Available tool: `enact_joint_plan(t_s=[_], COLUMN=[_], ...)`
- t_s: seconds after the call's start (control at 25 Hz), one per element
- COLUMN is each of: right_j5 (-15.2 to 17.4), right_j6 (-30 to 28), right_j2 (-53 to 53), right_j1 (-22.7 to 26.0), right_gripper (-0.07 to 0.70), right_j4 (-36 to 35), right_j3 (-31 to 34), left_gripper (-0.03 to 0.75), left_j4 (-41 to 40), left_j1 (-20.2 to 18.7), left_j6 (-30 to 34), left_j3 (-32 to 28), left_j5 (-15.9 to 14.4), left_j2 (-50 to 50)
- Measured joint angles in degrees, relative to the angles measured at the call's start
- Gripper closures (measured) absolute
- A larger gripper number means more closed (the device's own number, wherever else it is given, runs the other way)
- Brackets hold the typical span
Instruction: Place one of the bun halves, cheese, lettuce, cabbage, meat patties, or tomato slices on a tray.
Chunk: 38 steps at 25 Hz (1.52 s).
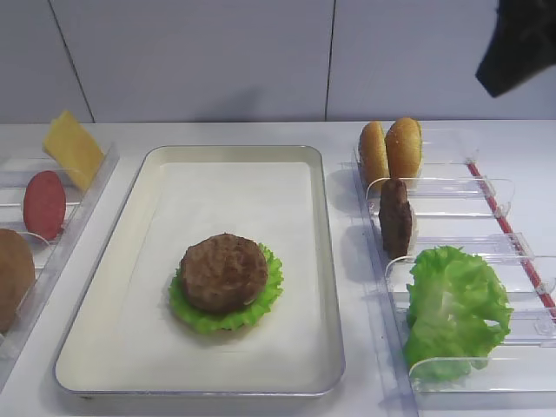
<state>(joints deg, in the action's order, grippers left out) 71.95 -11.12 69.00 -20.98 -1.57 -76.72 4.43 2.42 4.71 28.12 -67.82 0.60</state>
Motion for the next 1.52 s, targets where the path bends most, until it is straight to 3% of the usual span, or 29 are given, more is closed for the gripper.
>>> enact_joint_plan(t_s=[0.44, 1.0, 1.52], right_j5=[-3.3, -3.5, -2.2], right_j6=[2.4, 7.4, 5.9], right_j2=[-24.4, -47.0, -59.9], right_j1=[0.0, 0.3, 10.9], right_gripper=[0.087, 0.087, 0.087], right_j4=[0.2, 0.6, 0.6], right_j3=[19.4, 34.2, 44.0], left_gripper=[0.286, 0.286, 0.286], left_j4=[0.0, 0.0, 0.0], left_j1=[0.0, 0.0, 0.0], left_j6=[0.0, 0.0, 0.0], left_j3=[0.0, 0.0, 0.0], left_j5=[0.0, 0.0, 0.0], left_j2=[0.0, 0.0, 0.0])
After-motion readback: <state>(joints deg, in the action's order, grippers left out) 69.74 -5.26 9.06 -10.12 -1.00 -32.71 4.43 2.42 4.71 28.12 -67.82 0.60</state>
